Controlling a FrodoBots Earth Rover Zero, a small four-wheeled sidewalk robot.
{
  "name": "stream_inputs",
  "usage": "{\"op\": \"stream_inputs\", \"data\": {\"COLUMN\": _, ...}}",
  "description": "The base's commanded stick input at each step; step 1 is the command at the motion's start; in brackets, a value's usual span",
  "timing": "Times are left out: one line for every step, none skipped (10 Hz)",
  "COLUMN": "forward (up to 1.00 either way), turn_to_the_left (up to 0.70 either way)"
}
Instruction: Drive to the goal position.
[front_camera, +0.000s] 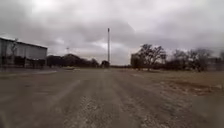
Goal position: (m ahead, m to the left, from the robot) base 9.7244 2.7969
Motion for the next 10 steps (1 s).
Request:
{"op": "stream_inputs", "data": {"forward": 0.70, "turn_to_the_left": 0.01}}
{"op": "stream_inputs", "data": {"forward": 0.70, "turn_to_the_left": 0.02}}
{"op": "stream_inputs", "data": {"forward": 0.70, "turn_to_the_left": 0.02}}
{"op": "stream_inputs", "data": {"forward": 0.70, "turn_to_the_left": 0.03}}
{"op": "stream_inputs", "data": {"forward": 0.70, "turn_to_the_left": 0.04}}
{"op": "stream_inputs", "data": {"forward": 0.70, "turn_to_the_left": 0.18}}
{"op": "stream_inputs", "data": {"forward": 0.70, "turn_to_the_left": 0.30}}
{"op": "stream_inputs", "data": {"forward": 0.70, "turn_to_the_left": 0.29}}
{"op": "stream_inputs", "data": {"forward": 0.70, "turn_to_the_left": -0.01}}
{"op": "stream_inputs", "data": {"forward": 0.70, "turn_to_the_left": -0.01}}
